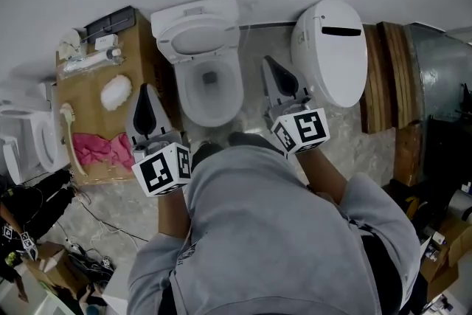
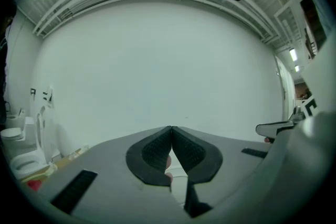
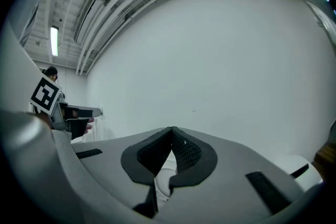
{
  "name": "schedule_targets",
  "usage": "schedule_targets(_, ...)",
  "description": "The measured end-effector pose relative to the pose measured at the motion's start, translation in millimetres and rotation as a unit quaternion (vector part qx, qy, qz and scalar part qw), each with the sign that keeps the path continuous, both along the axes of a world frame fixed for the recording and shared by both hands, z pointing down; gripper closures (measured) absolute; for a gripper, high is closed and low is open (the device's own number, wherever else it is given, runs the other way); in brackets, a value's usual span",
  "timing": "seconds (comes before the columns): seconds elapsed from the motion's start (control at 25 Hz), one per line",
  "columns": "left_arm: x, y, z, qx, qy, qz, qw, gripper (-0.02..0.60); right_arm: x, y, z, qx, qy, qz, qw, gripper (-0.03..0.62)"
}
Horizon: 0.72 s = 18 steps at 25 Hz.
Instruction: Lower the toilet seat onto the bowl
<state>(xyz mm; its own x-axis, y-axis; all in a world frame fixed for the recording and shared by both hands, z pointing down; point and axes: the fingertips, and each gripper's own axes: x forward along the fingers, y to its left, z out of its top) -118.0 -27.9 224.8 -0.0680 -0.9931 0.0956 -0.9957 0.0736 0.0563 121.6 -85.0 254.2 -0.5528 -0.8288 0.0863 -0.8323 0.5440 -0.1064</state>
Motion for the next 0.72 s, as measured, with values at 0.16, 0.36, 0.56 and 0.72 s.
schedule_targets(0.16,9.1,-18.0,5.0,-0.007,-0.003,-0.006,1.0,0.581,9.4,-16.1,8.6,-0.011,0.006,-0.007,1.0,0.595)
schedule_targets(0.36,7.8,-32.4,10.4,-0.013,-0.003,-0.012,0.9998,0.581,11.7,-29.3,20.5,-0.026,0.008,-0.011,1.0,0.595)
schedule_targets(0.56,-5.3,-44.7,15.5,-0.017,-0.002,-0.011,0.9998,0.581,3.0,-46.2,22.3,-0.024,0.016,-0.003,1.0,0.595)
schedule_targets(0.72,-18.5,-58.1,20.7,-0.023,-0.002,0.001,0.9997,0.581,-6.7,-58.0,30.4,-0.026,0.029,0.012,0.999,0.594)
